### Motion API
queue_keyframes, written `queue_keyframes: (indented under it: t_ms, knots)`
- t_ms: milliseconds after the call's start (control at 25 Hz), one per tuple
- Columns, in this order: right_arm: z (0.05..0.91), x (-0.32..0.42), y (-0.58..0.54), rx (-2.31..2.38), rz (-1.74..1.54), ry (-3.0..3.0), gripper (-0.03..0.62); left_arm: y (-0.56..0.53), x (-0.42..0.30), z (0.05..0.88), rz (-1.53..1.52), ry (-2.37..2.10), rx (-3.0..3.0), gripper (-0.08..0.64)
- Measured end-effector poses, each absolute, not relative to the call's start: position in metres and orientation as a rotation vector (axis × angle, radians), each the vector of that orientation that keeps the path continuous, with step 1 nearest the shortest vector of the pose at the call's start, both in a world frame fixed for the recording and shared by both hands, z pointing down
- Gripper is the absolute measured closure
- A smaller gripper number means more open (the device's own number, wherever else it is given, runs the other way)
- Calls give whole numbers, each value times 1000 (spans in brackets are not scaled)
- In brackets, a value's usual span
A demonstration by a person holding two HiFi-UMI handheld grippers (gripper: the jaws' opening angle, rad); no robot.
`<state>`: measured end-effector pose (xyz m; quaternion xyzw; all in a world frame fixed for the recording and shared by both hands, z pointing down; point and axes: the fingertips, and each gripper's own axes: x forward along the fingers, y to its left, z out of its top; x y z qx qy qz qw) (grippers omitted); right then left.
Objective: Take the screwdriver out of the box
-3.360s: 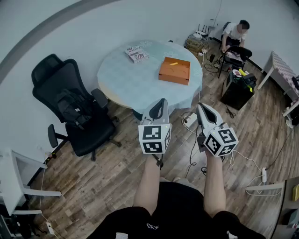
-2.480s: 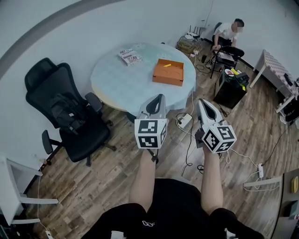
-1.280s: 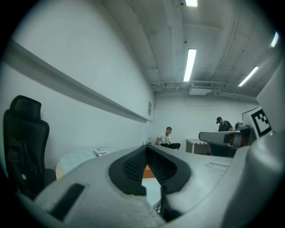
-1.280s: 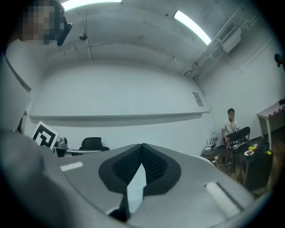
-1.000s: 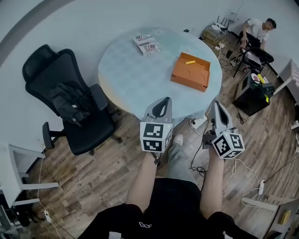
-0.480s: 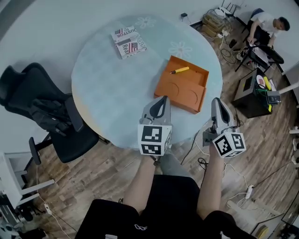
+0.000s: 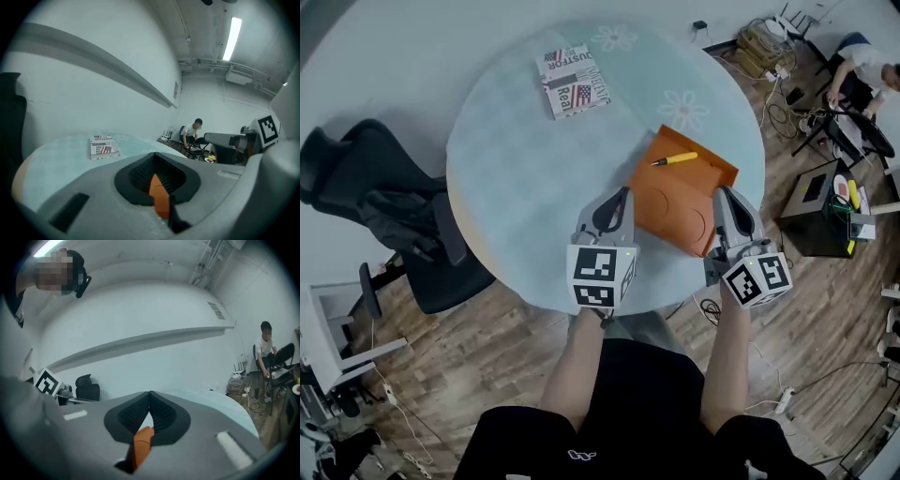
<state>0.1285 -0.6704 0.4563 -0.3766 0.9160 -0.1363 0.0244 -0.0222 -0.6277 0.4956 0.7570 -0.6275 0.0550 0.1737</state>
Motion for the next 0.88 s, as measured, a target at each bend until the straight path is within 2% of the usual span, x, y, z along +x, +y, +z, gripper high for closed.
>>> queue_keyframes:
  t_ms: [160, 360, 480, 880]
  knots:
    - [479, 117, -689, -1130, -307, 3043, 586, -639, -25, 505, 178, -1747, 2132, 557]
    - [513, 92, -724, -892, 103, 3464, 557, -641, -14, 509, 218, -1712, 2151, 557]
    - [548, 75, -738, -660, 386, 3702, 506, -639, -13, 514, 211, -1695, 2136, 557]
    - [667, 56, -773, 392, 1358, 4139, 505, -628, -60, 513, 224, -1790, 2044, 557]
